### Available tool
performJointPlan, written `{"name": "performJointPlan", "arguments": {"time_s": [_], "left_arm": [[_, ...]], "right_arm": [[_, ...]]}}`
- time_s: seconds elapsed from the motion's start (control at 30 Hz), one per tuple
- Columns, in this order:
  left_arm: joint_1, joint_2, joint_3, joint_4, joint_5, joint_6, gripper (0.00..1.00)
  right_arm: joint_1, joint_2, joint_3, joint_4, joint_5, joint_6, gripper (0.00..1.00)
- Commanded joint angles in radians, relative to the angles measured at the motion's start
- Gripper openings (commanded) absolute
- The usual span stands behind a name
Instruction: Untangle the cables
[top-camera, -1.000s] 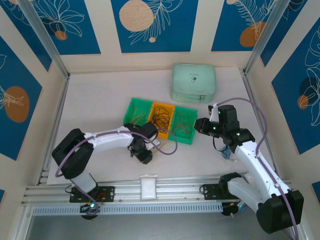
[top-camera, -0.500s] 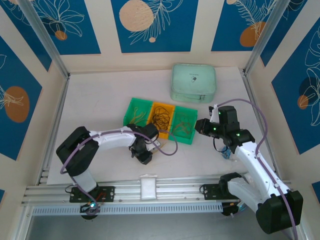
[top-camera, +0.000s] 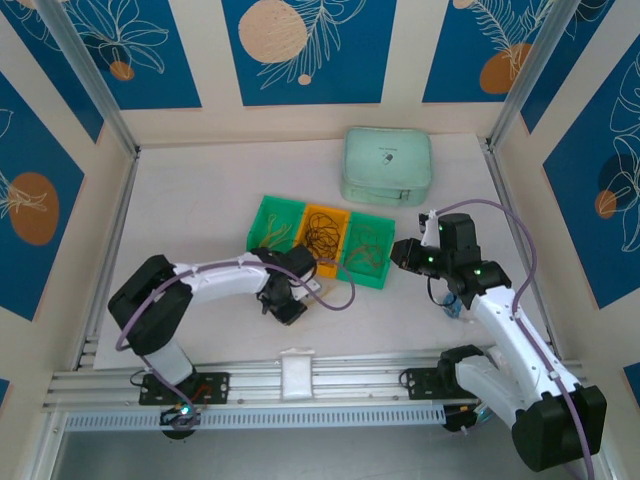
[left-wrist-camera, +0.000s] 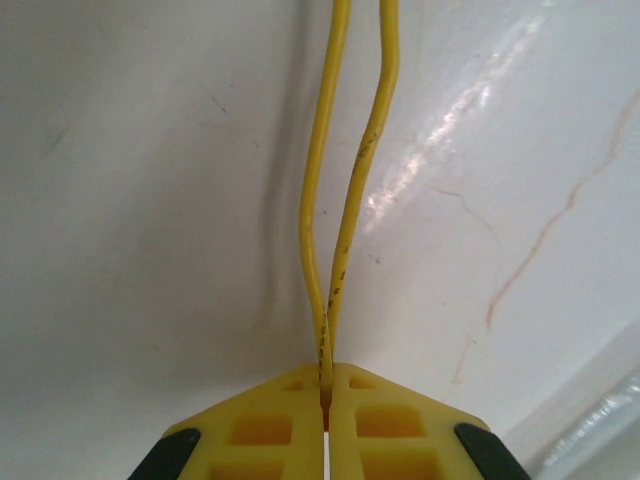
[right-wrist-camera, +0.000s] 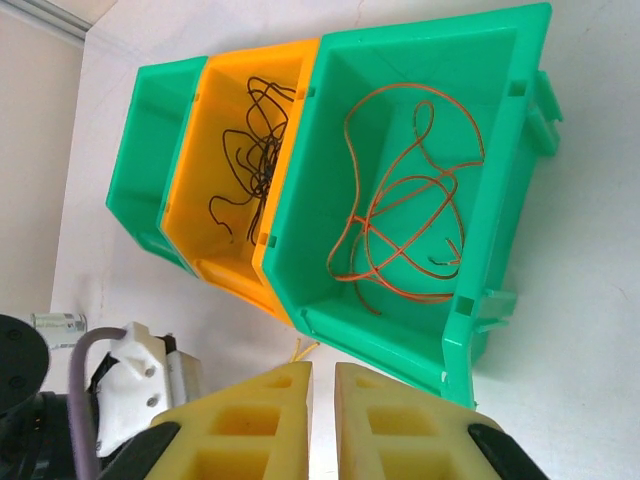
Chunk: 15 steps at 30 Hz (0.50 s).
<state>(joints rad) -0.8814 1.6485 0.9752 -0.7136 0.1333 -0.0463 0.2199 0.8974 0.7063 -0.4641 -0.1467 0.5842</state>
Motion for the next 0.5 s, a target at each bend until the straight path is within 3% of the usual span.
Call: {"name": "performJointPlan", "arguments": {"time_s": [0.0,0.23,0.47], "left_arm": [[0.003,-0.076,-0.005,-0.033,0.051,0.007,0.07],[0.010,-0.225,-0.020,-0.073,0.114,-0.003,0.09],[0.081,-0.438,-0.047,-0.066,0.074,-0.083,0.09]], "right_arm": [[-0.007,-0.019,-0.004,-0.010,-0.020,0.007,0.15],[-0.005,-0.022,0.008,-0.011,-0.016,0.022,0.15],[0.023,-0.004,0.021,-0.003,0.000,0.034,0.14]]}}
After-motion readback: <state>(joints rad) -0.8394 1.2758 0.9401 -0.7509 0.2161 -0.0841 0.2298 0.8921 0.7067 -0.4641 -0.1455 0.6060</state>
